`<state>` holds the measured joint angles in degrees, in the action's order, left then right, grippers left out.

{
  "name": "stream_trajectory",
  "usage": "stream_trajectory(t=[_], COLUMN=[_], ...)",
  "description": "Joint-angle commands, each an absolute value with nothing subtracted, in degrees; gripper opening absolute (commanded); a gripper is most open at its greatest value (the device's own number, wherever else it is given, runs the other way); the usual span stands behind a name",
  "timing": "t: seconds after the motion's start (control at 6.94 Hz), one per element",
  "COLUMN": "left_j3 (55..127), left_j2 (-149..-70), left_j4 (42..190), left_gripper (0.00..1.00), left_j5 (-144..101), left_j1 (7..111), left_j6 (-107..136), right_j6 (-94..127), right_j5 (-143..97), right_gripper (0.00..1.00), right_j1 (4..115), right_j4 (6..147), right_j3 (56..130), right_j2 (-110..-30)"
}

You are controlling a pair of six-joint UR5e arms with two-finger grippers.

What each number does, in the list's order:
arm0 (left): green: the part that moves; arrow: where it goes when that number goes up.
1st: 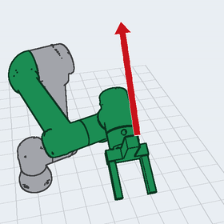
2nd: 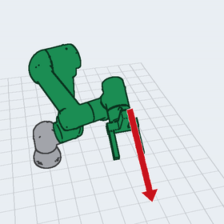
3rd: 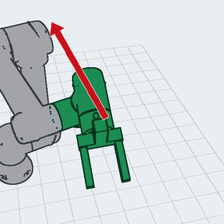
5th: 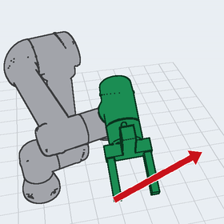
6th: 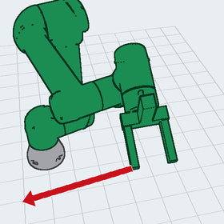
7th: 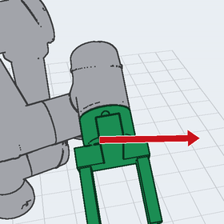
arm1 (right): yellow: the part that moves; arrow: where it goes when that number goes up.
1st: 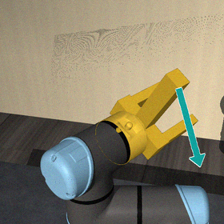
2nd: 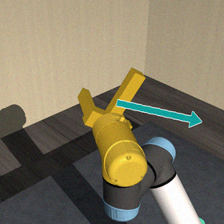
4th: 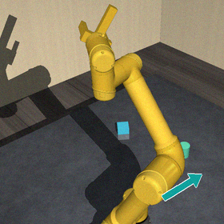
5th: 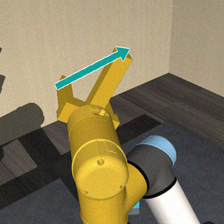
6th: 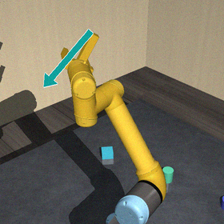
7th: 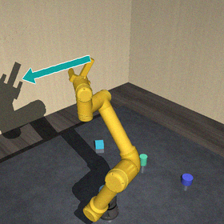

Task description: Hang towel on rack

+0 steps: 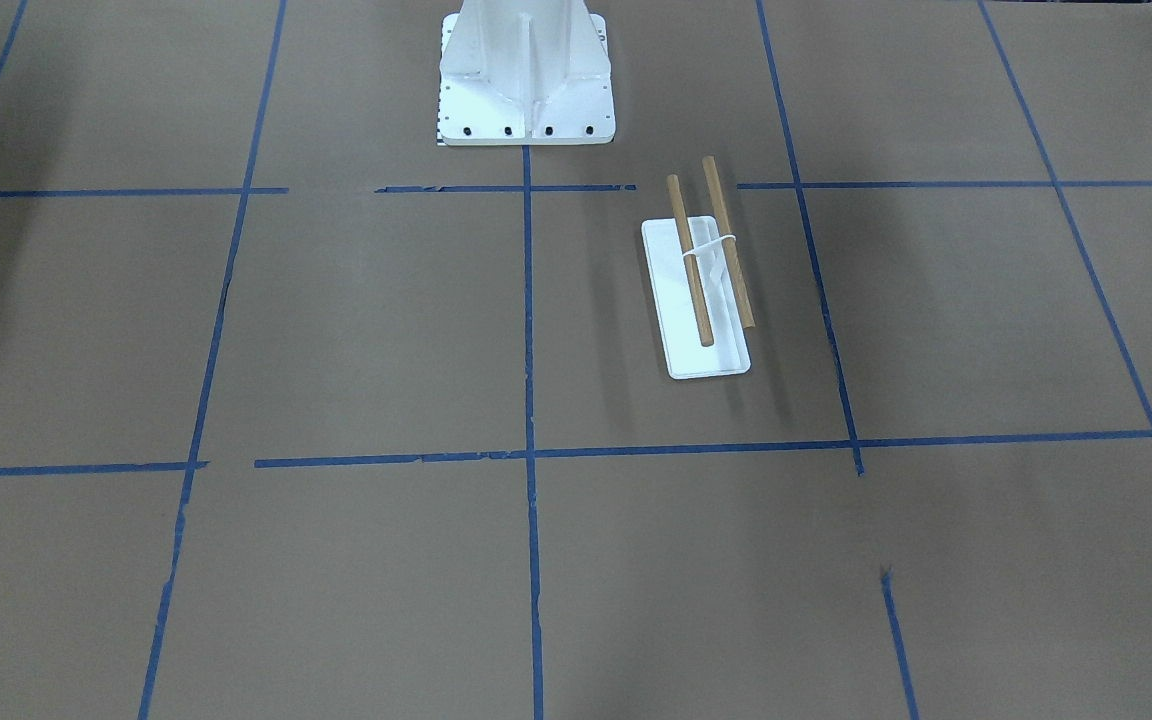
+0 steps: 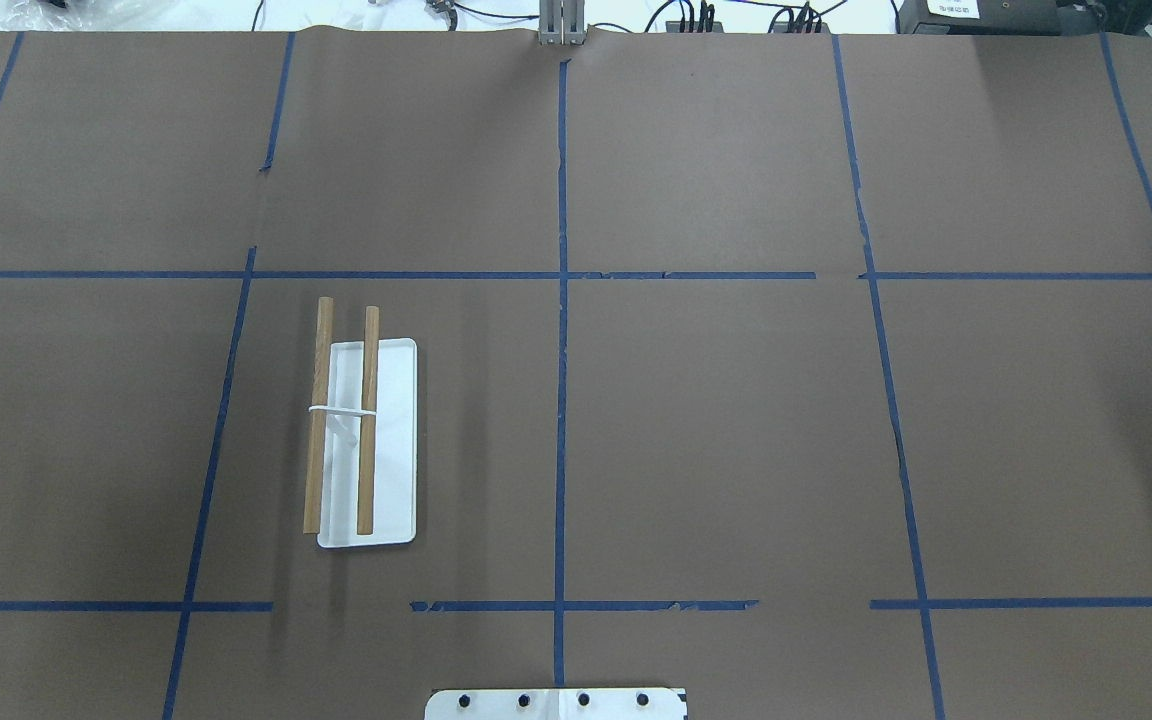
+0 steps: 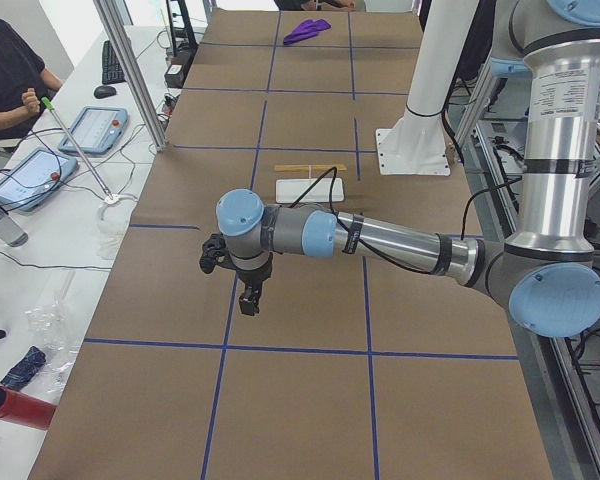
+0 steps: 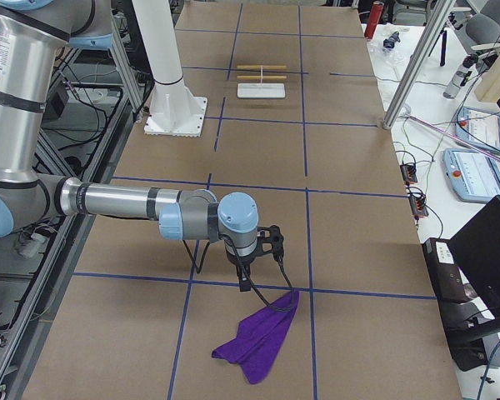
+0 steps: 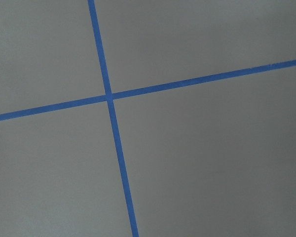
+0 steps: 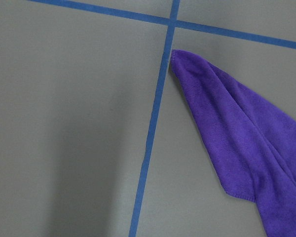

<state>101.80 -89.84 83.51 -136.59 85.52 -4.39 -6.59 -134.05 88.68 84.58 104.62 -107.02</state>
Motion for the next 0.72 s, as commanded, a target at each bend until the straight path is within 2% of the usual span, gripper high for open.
stream_trajectory(t=[0.0,0.43,0.58], left_j3=[101.7,101.6,103.8], left_j2=[-89.1,-89.4,-89.5], left_j4=[84.7,83.8,83.8], left_gripper=[1.0,1.0,1.0], left_j5=[-136.4,-136.6,-136.6], left_j1=[85.5,85.5,85.4], left_j6=[-6.3,-8.0,-8.0], right_j6=[-6.6,-6.6,-6.6], right_j5=[-134.1,-134.1,-134.1], right_gripper=[1.0,1.0,1.0], right_j1=[88.7,88.7,88.7], right_j4=[84.5,84.5,84.2], right_j3=[104.6,104.5,104.5], right_j2=[-107.2,-107.3,-107.5])
